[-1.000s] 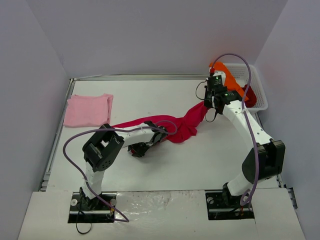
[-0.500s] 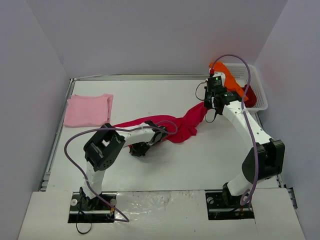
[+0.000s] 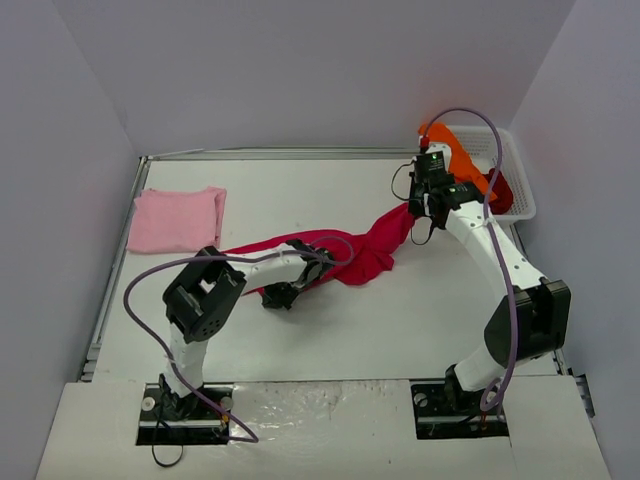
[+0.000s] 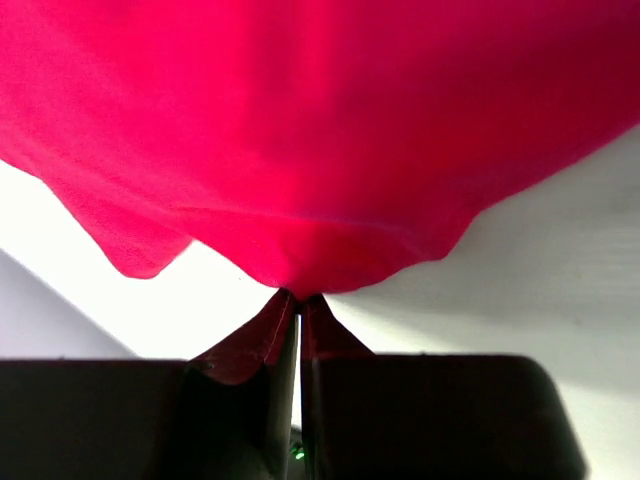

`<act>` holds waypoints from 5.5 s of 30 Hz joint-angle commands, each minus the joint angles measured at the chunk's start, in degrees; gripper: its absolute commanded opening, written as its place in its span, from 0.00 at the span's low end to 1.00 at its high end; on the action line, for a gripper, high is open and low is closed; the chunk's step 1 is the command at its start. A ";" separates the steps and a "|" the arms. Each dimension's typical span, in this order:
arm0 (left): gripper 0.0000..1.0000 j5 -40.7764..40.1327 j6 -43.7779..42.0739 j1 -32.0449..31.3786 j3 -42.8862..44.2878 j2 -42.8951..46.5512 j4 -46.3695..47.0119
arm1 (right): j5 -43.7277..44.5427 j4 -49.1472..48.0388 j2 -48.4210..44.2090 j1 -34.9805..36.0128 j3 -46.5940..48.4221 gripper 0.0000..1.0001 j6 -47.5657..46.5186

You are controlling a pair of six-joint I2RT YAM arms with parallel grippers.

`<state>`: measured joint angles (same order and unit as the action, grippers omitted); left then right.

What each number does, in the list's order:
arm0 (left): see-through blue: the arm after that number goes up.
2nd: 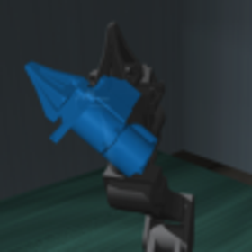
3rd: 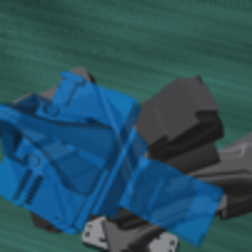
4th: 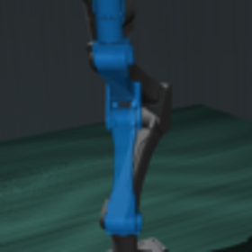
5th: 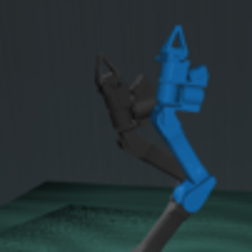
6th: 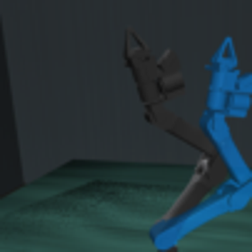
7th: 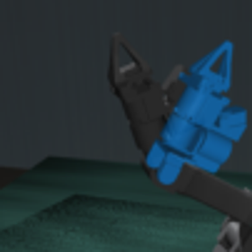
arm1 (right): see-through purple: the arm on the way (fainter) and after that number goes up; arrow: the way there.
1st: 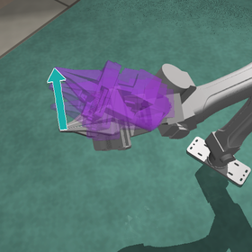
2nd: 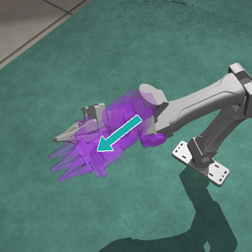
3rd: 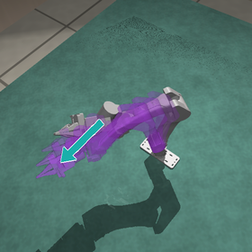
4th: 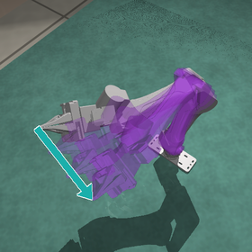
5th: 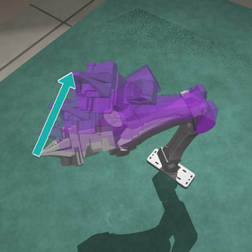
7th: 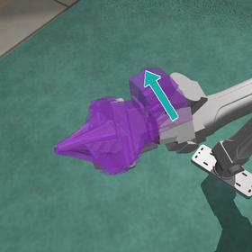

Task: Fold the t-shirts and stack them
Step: Flatten out the tshirt

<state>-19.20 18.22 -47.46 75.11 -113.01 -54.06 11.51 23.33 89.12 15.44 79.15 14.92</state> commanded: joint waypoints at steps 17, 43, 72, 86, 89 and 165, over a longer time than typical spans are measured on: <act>0.02 -0.04 4.63 5.98 2.14 23.18 0.98 | 0.01 -0.39 -4.83 0.55 -1.63 0.12 -0.24; 0.02 -7.78 3.05 11.25 9.52 30.22 -2.71 | -9.40 -4.70 8.84 4.06 2.04 0.49 1.61; 0.02 -4.62 1.64 11.78 8.47 29.52 -0.26 | -0.97 -1.36 18.98 8.38 6.37 0.41 1.69; 0.02 -4.00 1.29 11.78 7.77 29.60 0.36 | 5.28 0.13 19.33 9.17 4.61 0.40 2.05; 0.02 -4.09 1.29 11.69 7.51 29.60 0.45 | 5.54 0.05 20.56 9.08 3.64 0.34 1.87; 0.02 3.12 1.56 20.04 5.57 34.09 3.26 | -8.34 -4.61 27.59 1.08 8.38 0.35 0.29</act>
<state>-15.25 19.99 -27.57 80.31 -79.09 -50.85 4.86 18.09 116.27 16.49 84.66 16.14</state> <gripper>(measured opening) 0.031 0.347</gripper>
